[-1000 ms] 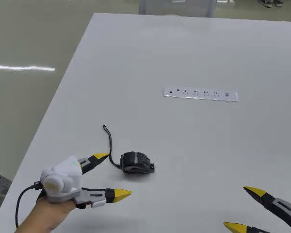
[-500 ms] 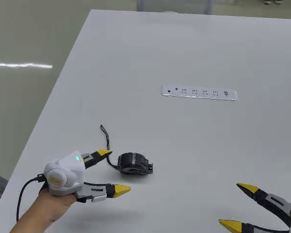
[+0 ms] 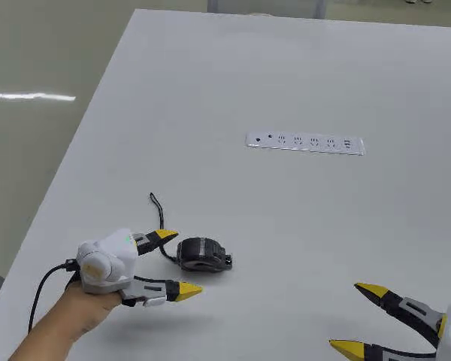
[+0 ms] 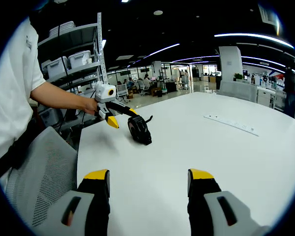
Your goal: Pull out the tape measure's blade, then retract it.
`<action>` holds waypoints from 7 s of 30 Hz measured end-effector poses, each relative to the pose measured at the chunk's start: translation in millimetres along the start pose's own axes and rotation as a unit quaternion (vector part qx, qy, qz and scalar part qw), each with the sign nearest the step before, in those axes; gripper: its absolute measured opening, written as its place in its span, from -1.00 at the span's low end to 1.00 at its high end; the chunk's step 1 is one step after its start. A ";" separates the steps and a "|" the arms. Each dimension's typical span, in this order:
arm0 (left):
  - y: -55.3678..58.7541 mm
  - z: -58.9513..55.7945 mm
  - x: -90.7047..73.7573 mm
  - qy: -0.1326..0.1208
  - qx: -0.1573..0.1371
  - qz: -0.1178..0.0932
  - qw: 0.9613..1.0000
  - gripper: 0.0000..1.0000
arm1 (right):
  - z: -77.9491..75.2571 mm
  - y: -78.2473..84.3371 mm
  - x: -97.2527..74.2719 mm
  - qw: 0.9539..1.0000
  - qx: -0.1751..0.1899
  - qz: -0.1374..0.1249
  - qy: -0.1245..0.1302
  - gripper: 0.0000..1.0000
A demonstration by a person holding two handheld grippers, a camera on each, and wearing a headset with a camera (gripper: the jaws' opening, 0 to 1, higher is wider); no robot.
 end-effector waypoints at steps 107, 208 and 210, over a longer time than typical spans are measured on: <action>10.8 34.2 26.7 0.108 0.080 0.065 0.989 -0.44 | -13.7 -4.6 84.6 0.994 -0.055 0.015 -0.092 0.03; 12.5 34.3 26.4 0.110 0.073 0.056 0.990 -0.43 | 8.8 -0.2 235.2 0.970 -0.136 0.015 -0.200 -0.64; 12.5 34.4 26.5 0.110 0.074 0.057 0.990 -0.43 | 10.0 -0.3 236.7 0.969 -0.143 0.015 -0.199 -0.69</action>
Point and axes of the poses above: the centre of the closed fingertips' face, and the gripper's own axes: x roughly forward along the fingers, z roughly to its left, y roughly out of its underside, the point moved 8 cm from there along -x, roughly backward along the fingers, and after that the axes turned 8 degrees about y, right-handed, at the moved point
